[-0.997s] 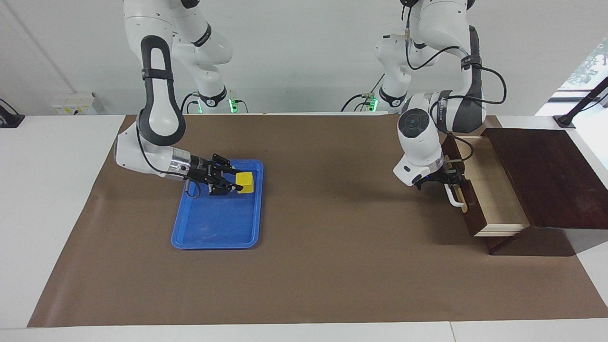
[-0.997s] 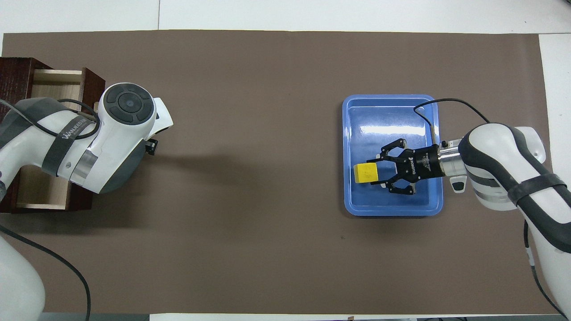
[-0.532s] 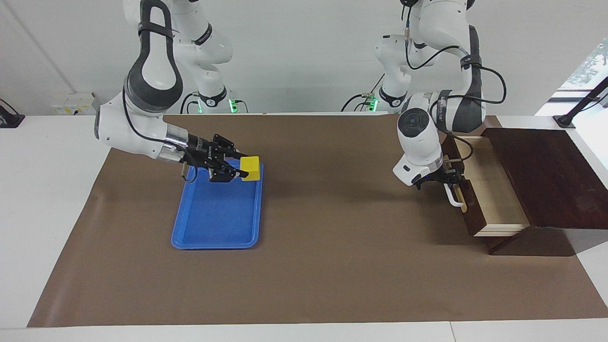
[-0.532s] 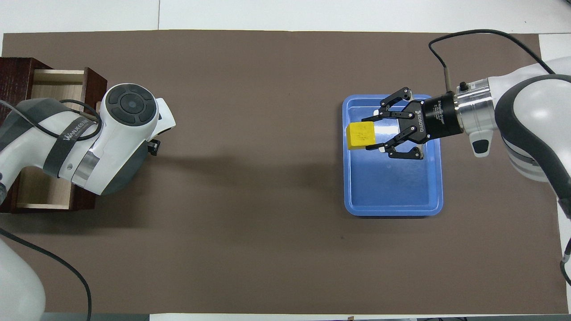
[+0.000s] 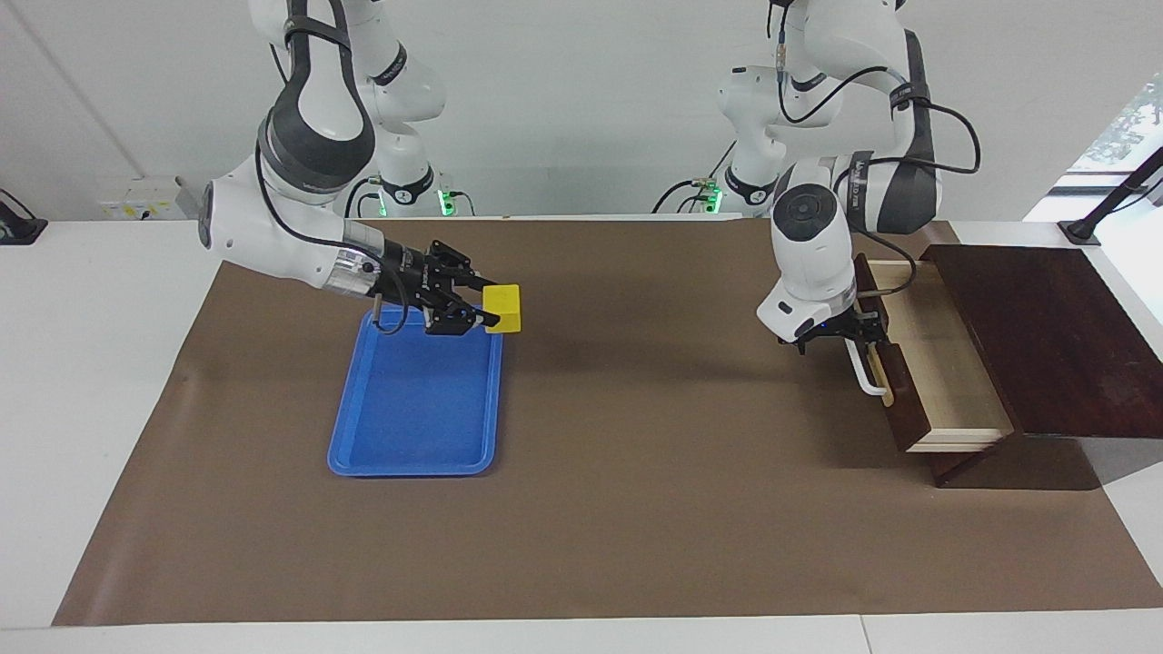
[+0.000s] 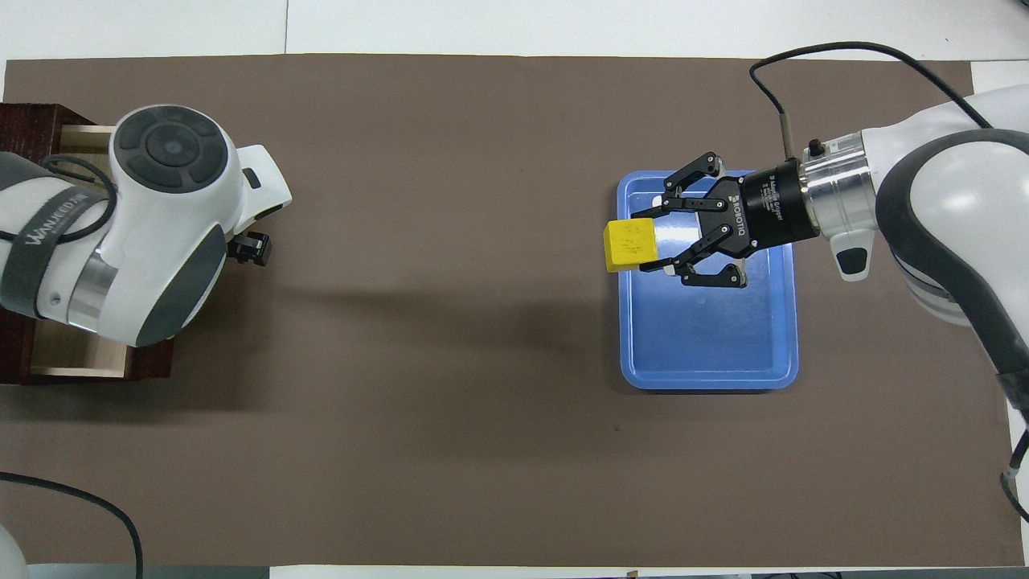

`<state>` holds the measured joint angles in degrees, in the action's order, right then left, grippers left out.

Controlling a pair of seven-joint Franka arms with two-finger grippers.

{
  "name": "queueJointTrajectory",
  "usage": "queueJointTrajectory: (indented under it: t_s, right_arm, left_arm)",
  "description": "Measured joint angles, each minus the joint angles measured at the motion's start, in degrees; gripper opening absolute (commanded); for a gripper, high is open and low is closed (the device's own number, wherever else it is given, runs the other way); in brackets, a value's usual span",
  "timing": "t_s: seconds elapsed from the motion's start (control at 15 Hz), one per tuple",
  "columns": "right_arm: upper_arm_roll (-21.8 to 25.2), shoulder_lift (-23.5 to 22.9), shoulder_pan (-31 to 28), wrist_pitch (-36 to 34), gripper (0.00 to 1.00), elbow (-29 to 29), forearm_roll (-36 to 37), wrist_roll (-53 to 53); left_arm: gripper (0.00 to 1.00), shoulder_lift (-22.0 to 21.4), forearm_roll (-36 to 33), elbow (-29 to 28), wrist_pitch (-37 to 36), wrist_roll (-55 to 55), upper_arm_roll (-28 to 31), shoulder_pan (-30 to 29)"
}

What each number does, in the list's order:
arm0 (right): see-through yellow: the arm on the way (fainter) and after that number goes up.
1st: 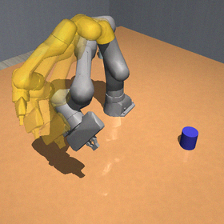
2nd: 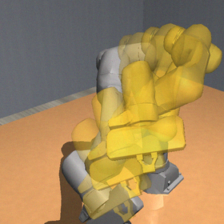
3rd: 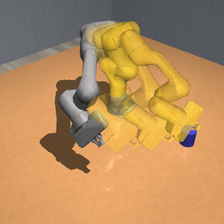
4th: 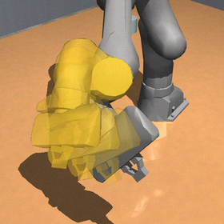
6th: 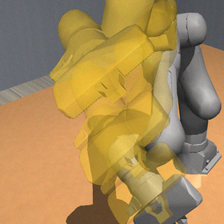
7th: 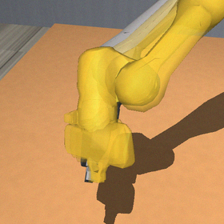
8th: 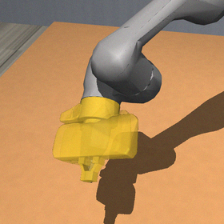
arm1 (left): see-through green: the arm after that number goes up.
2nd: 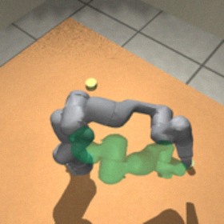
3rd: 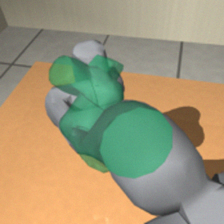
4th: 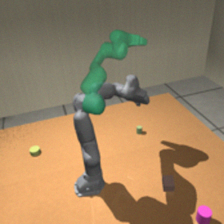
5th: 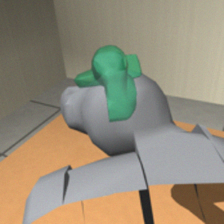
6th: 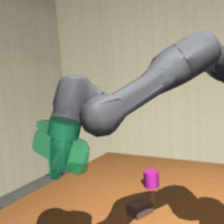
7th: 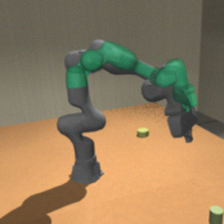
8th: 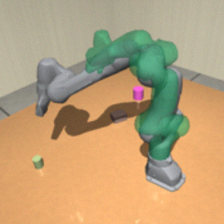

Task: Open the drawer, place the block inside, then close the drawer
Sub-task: 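Lift the block with the right gripper toward the left gripper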

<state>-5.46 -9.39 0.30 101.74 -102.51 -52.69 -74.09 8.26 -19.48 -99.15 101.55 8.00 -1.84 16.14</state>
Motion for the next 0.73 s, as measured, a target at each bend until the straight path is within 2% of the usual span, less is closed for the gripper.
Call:
queueJointTrajectory:
  t_s: [0.27, 0.73]
  right_arm:
    - [-0.12, 0.00, 2.22, 0.59, 0.00, 0.12, 0.00, -2.05]
    - [-0.33, -0.02, 15.72, 14.10, 0.00, 0.14, -0.01, -13.92]
  left_arm:
    - [1.00, -3.12, 10.17, 2.12, -2.10, 15.85, -0.09, 0.08]
    - [1.00, -4.73, 17.88, 2.17, -2.07, 58.56, -0.85, 3.35]
